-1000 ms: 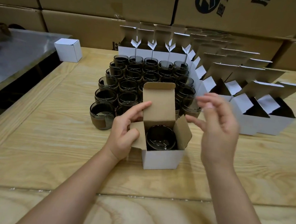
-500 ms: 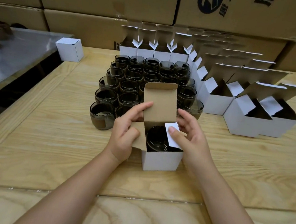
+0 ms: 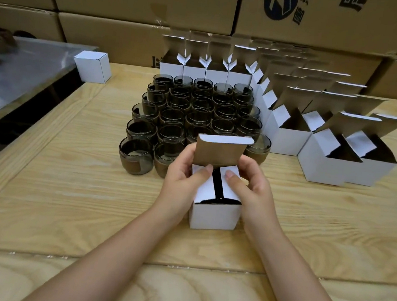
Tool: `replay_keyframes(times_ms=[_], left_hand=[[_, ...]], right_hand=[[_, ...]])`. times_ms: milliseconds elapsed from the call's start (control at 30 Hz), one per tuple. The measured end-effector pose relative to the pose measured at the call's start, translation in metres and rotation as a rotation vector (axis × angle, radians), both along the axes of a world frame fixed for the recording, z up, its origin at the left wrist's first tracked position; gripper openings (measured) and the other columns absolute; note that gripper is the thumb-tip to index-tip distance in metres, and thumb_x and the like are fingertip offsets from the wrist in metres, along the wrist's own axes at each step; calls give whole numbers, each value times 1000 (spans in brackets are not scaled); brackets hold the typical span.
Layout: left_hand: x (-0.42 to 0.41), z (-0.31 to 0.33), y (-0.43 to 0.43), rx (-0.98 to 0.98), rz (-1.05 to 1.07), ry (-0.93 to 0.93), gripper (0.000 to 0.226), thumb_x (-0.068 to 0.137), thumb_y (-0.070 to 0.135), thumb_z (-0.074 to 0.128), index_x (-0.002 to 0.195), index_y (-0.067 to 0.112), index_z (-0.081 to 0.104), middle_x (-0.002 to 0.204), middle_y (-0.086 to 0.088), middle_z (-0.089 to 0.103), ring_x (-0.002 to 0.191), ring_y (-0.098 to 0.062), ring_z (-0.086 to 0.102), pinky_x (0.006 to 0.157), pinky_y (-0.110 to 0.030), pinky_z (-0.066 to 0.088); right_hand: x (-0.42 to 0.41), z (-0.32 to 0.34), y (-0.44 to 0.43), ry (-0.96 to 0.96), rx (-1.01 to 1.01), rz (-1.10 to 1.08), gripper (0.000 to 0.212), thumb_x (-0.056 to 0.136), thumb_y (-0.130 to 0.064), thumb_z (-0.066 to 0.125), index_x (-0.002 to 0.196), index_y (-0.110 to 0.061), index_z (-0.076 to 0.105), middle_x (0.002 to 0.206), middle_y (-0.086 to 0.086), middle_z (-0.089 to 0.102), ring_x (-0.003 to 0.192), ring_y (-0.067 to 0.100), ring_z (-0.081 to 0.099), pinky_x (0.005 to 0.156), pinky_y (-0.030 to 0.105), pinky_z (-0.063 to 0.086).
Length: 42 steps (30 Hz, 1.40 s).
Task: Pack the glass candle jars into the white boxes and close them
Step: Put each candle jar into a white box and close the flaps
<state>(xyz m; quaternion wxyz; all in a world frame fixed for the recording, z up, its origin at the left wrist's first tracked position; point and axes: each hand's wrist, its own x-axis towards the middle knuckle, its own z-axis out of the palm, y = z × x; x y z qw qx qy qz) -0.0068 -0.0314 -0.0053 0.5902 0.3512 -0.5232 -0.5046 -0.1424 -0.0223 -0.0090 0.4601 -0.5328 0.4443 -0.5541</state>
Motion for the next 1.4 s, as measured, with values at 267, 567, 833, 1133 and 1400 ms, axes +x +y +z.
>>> replay_keyframes(times_ms=[267,567,833,1133,1400], left_hand=[[-3,-2,1,-9,33,-5,37,94,-5,48,93,27,67,87,7,68,88,-16,61,82,-36,49],[4,-8,4,5,-99,113,44,77,25,39,106,-1,59,107,-18,59,101,-31,57,87,-38,44],[7,-8,7,-77,-101,-20,51,75,41,51,108,2,60,107,-30,55,96,-37,53,81,-44,41],[9,-11,6,-97,-144,-43,45,72,37,58,107,8,62,104,-14,59,97,-28,54,83,-39,41],[18,-9,5,-143,-214,-156,48,66,34,66,107,10,60,119,-11,54,112,-24,52,92,-35,42]], right_hand=[[-4,10,5,-58,-236,52,51,67,-64,73,111,-41,61,118,-7,61,113,26,56,88,53,44],[-18,8,9,-20,-322,205,13,74,-24,63,86,-27,63,106,1,64,107,18,56,86,27,44],[-21,7,8,152,-373,243,12,75,-15,64,86,-12,60,104,10,59,108,23,53,94,33,40],[-28,3,6,197,-378,247,17,74,1,63,82,-13,59,108,14,61,120,27,51,105,37,37],[-27,1,5,172,-375,221,16,75,0,63,83,-14,59,109,9,62,121,26,52,105,39,38]])
